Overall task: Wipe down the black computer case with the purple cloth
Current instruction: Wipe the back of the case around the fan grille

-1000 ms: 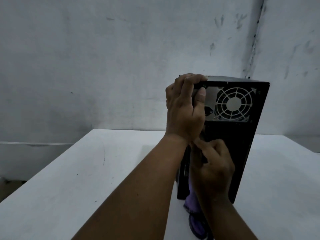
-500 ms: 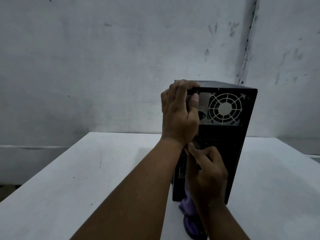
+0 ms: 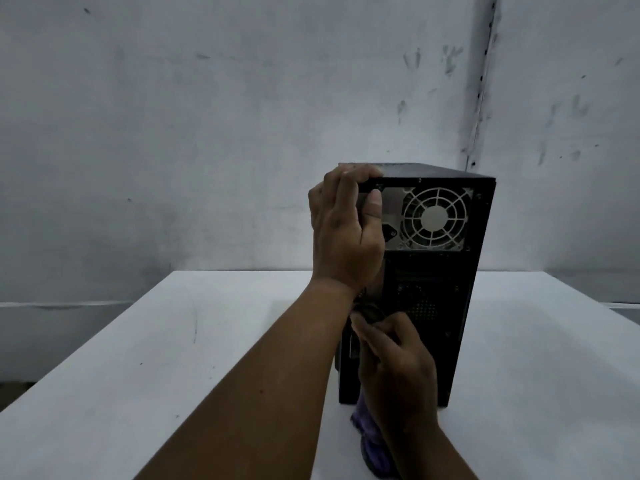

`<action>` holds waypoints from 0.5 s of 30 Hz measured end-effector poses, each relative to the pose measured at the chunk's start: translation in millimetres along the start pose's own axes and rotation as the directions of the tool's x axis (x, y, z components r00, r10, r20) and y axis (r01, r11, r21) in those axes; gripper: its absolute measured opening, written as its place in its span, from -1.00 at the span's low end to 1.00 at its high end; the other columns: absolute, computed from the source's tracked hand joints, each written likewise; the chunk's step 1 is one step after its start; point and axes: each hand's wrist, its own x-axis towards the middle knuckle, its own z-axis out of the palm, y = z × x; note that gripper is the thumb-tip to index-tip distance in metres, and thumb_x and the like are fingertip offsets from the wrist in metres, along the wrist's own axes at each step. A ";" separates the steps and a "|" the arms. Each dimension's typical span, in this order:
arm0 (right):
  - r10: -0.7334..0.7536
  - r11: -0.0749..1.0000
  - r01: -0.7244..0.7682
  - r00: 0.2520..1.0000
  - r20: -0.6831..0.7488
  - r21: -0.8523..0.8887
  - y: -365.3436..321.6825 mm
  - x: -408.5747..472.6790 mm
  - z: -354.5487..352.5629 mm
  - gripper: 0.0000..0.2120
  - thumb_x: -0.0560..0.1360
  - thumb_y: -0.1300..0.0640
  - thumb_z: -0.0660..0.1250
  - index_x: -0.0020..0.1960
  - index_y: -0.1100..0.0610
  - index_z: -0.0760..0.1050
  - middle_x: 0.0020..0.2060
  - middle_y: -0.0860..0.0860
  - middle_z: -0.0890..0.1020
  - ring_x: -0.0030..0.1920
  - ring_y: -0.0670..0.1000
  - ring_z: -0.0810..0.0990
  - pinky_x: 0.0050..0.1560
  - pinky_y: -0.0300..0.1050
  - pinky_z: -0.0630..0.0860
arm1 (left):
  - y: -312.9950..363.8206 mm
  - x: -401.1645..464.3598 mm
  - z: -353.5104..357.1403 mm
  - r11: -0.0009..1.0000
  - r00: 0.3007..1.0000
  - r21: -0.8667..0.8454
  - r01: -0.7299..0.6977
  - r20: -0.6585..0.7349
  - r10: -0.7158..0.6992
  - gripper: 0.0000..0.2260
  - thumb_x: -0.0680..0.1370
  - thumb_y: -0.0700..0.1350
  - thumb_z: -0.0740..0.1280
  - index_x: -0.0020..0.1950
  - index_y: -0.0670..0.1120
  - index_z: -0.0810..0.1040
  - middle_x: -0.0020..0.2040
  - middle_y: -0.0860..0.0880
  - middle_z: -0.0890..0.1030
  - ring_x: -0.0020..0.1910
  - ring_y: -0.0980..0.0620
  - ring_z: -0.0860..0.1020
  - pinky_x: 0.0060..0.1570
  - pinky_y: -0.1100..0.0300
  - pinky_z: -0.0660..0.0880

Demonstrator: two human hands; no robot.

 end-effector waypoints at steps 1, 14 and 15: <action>0.013 1.000 -0.013 1.000 0.027 -0.003 3.1 -4.2 -1.3 -0.77 0.45 0.26 0.56 0.10 0.17 0.73 -0.20 0.02 0.60 -0.33 -0.10 0.53 -0.33 -0.33 0.54 | -0.1 0.1 0.0 1.000 1.000 -0.001 -0.003 0.000 0.003 -0.79 0.60 -0.24 0.27 0.22 -0.10 0.54 0.21 0.07 0.53 0.23 0.22 0.39 0.28 -0.05 0.39; 0.044 0.999 -0.048 0.960 -0.276 -0.008 11.8 51.7 -26.4 -0.84 0.52 0.30 0.50 0.10 0.25 0.72 -0.23 0.05 0.51 -0.26 -0.07 0.45 -0.14 -0.53 0.36 | -2.2 -0.7 3.4 1.000 1.000 0.009 -0.021 -0.019 0.021 -0.79 0.61 -0.19 0.25 0.23 -0.10 0.53 0.22 0.08 0.52 0.23 0.27 0.37 0.25 -0.12 0.42; 0.041 0.999 -0.047 0.958 -0.285 -0.014 12.9 50.7 -28.2 -0.84 0.51 0.30 0.51 0.09 0.24 0.73 -0.24 0.05 0.51 -0.26 -0.08 0.43 -0.14 -0.54 0.35 | -2.3 -0.7 3.2 1.000 1.000 0.013 -0.021 -0.020 0.021 -0.78 0.61 -0.18 0.24 0.23 -0.10 0.54 0.22 0.07 0.53 0.23 0.25 0.38 0.26 -0.11 0.42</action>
